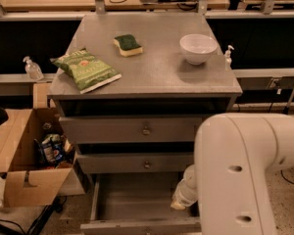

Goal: Open bottom drawer

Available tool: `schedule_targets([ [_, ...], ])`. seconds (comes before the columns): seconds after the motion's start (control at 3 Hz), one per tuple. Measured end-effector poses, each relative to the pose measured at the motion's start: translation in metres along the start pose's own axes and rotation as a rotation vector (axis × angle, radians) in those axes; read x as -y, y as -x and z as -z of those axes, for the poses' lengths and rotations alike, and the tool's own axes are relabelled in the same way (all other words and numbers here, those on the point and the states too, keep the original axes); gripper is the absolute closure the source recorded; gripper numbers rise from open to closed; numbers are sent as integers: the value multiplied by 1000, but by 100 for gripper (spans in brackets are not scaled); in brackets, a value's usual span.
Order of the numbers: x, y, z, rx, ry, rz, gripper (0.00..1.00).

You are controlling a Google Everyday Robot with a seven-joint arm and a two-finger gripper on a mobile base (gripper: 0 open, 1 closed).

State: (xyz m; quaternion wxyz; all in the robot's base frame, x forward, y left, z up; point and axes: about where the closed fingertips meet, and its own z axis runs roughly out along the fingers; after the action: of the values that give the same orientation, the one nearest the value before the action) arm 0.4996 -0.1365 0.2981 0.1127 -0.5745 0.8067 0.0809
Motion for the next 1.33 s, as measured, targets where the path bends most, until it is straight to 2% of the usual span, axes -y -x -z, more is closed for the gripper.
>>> schedule_targets([
  [0.33, 23, -18, 2, 45, -37, 25, 89],
  [0.67, 28, -23, 3, 50, -48, 20, 100],
  [1.0, 28, -23, 3, 50, -48, 20, 100],
  [1.33, 35, -31, -16, 50, -25, 15, 100],
])
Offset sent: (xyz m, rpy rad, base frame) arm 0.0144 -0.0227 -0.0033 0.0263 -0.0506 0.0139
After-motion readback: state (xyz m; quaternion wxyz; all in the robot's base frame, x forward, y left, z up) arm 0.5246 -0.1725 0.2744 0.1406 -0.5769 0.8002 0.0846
